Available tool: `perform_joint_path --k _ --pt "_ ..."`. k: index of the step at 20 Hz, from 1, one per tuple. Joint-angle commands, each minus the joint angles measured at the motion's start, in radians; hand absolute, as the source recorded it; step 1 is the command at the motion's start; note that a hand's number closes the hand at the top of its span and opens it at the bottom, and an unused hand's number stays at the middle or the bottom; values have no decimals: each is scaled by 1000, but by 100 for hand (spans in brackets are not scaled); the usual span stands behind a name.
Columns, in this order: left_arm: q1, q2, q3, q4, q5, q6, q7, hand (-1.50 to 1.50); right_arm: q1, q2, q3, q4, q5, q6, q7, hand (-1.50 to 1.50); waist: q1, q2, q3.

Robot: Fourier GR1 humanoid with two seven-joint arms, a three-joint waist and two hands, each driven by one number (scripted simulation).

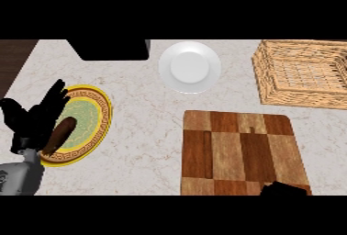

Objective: Pick the pear from the cutting board and place it in the basket

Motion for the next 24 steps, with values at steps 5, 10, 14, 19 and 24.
perform_joint_path --k 5,10,14,19,24 --pt "-25 -30 -29 -13 -24 15 29 0 -293 22 -218 -191 -95 132 357 150 16 3 0" --pt "-43 21 24 16 13 -43 14 0 -608 65 -343 -51 -110 159 516 150 25 3 0" --pt "-60 -25 12 100 -24 -20 -61 0 -822 -7 -519 90 -205 243 590 150 16 4 0" --pt "-31 -8 26 45 -8 -37 -13 0 -826 -85 -621 291 -118 203 436 150 18 4 2" --pt "-19 -21 21 -12 -25 -27 17 0 -872 -112 -675 454 -128 198 342 150 19 3 2"
